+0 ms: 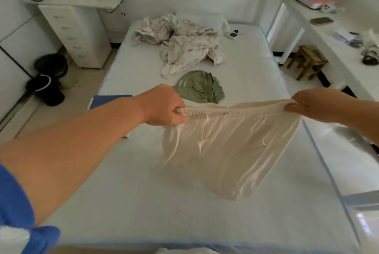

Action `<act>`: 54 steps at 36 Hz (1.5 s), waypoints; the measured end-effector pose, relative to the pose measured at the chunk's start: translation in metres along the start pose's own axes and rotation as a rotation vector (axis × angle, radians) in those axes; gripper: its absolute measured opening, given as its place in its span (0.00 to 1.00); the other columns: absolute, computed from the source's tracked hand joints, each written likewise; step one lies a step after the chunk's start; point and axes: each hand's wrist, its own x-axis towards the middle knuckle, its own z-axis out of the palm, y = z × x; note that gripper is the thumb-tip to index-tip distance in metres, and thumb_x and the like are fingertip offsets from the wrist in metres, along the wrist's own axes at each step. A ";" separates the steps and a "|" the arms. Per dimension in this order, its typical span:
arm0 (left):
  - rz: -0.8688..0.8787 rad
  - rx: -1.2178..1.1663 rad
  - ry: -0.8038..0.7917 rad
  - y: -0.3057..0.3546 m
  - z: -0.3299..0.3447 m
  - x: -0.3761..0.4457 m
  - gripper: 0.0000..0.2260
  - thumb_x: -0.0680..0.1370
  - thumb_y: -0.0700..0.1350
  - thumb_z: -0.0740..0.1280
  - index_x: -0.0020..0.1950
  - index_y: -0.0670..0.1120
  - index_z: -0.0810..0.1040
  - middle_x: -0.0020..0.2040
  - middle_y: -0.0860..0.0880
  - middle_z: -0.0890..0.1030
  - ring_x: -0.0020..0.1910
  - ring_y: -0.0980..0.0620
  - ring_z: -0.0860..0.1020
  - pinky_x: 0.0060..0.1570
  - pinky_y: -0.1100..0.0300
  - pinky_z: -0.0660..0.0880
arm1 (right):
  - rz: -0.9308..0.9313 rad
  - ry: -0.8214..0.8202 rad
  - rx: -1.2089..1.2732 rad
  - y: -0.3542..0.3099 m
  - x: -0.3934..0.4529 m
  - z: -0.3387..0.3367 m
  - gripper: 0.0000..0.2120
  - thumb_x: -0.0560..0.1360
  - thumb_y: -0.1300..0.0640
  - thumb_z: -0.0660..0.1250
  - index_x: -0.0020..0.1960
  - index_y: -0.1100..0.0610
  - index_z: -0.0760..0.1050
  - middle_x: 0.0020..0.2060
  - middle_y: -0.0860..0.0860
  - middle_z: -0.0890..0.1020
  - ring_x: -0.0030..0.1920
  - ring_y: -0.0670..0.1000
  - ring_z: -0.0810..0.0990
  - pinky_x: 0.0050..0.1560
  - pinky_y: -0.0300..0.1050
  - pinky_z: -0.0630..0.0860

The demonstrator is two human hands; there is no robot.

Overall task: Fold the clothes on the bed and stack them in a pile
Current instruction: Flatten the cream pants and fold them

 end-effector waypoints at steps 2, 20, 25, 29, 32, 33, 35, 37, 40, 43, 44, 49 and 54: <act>0.040 -0.110 0.050 0.005 -0.003 0.002 0.22 0.73 0.60 0.61 0.28 0.44 0.68 0.27 0.46 0.73 0.38 0.43 0.76 0.50 0.43 0.72 | 0.011 0.044 0.086 0.002 -0.003 0.000 0.19 0.78 0.43 0.57 0.59 0.56 0.75 0.50 0.52 0.79 0.51 0.54 0.75 0.55 0.48 0.70; -0.097 -0.511 0.352 0.032 -0.020 0.017 0.22 0.71 0.50 0.73 0.25 0.46 0.64 0.21 0.56 0.61 0.23 0.58 0.63 0.26 0.65 0.59 | -0.431 0.352 -0.026 -0.021 -0.019 0.034 0.09 0.73 0.58 0.63 0.46 0.44 0.75 0.45 0.39 0.79 0.54 0.46 0.71 0.54 0.38 0.57; -0.167 -0.343 0.181 0.023 -0.017 0.014 0.23 0.72 0.53 0.72 0.25 0.48 0.63 0.23 0.53 0.64 0.24 0.56 0.64 0.29 0.61 0.60 | -0.323 0.173 -0.046 -0.006 -0.020 0.040 0.20 0.76 0.59 0.56 0.61 0.40 0.72 0.49 0.39 0.78 0.47 0.42 0.66 0.56 0.39 0.59; -0.273 -0.148 0.043 0.021 -0.015 0.018 0.23 0.73 0.59 0.67 0.28 0.47 0.63 0.26 0.51 0.67 0.27 0.54 0.67 0.31 0.57 0.62 | -0.239 0.001 0.142 -0.004 -0.022 0.041 0.14 0.76 0.42 0.56 0.59 0.40 0.74 0.46 0.43 0.75 0.50 0.47 0.70 0.53 0.43 0.67; -0.312 0.039 -0.162 0.025 -0.016 0.024 0.24 0.70 0.67 0.64 0.29 0.48 0.66 0.28 0.53 0.70 0.29 0.54 0.70 0.29 0.59 0.63 | -0.191 0.065 0.114 -0.006 -0.022 0.035 0.27 0.70 0.28 0.53 0.54 0.44 0.78 0.41 0.44 0.75 0.45 0.46 0.72 0.45 0.40 0.65; -0.324 0.084 -0.251 0.025 -0.016 0.023 0.24 0.68 0.69 0.64 0.29 0.49 0.68 0.29 0.54 0.72 0.29 0.55 0.71 0.29 0.60 0.63 | -0.175 0.113 0.136 -0.004 -0.022 0.030 0.29 0.69 0.28 0.53 0.53 0.46 0.79 0.40 0.44 0.75 0.44 0.46 0.72 0.44 0.40 0.66; -0.340 0.158 -0.390 0.021 -0.016 0.020 0.20 0.67 0.67 0.64 0.31 0.51 0.71 0.30 0.55 0.73 0.30 0.56 0.72 0.33 0.60 0.64 | -0.155 0.207 0.293 0.008 -0.024 0.018 0.30 0.65 0.28 0.54 0.51 0.49 0.79 0.43 0.45 0.76 0.43 0.45 0.73 0.45 0.41 0.67; -0.331 0.236 -0.444 0.017 -0.015 0.015 0.14 0.69 0.59 0.63 0.32 0.51 0.69 0.30 0.54 0.72 0.31 0.56 0.70 0.42 0.58 0.63 | -0.178 0.255 0.507 0.023 -0.026 0.005 0.25 0.60 0.29 0.59 0.48 0.44 0.77 0.52 0.45 0.77 0.44 0.42 0.74 0.48 0.40 0.68; -0.311 0.283 -0.421 0.012 -0.017 0.010 0.11 0.73 0.54 0.60 0.32 0.53 0.64 0.31 0.54 0.70 0.31 0.55 0.66 0.46 0.55 0.59 | -0.156 0.238 0.545 0.036 -0.031 -0.010 0.24 0.57 0.30 0.63 0.49 0.38 0.73 0.58 0.43 0.76 0.44 0.40 0.74 0.50 0.41 0.68; -0.255 0.372 -0.329 0.007 -0.017 0.013 0.09 0.75 0.53 0.56 0.37 0.54 0.68 0.33 0.55 0.71 0.32 0.57 0.67 0.44 0.56 0.60 | -0.069 0.252 0.292 0.042 -0.030 -0.017 0.34 0.58 0.28 0.56 0.54 0.48 0.79 0.52 0.48 0.81 0.45 0.48 0.75 0.52 0.46 0.70; -0.258 0.388 -0.257 0.006 -0.017 0.015 0.08 0.76 0.52 0.56 0.39 0.54 0.71 0.33 0.55 0.71 0.32 0.56 0.68 0.42 0.56 0.62 | -0.052 0.278 0.253 0.043 -0.030 -0.019 0.35 0.59 0.29 0.56 0.54 0.51 0.80 0.49 0.50 0.82 0.45 0.49 0.75 0.52 0.47 0.72; -0.395 0.296 0.085 0.003 -0.021 0.026 0.11 0.75 0.56 0.60 0.45 0.54 0.80 0.37 0.52 0.76 0.37 0.49 0.75 0.33 0.60 0.65 | -0.012 0.442 0.300 0.042 -0.026 -0.024 0.22 0.68 0.40 0.66 0.46 0.59 0.80 0.36 0.51 0.78 0.37 0.50 0.73 0.39 0.45 0.68; -0.374 0.380 0.284 0.003 -0.026 0.027 0.14 0.76 0.55 0.61 0.32 0.51 0.73 0.29 0.54 0.69 0.31 0.50 0.70 0.41 0.56 0.63 | 0.044 0.463 0.335 0.042 -0.021 -0.024 0.18 0.65 0.41 0.70 0.40 0.56 0.78 0.32 0.48 0.75 0.34 0.47 0.72 0.34 0.44 0.69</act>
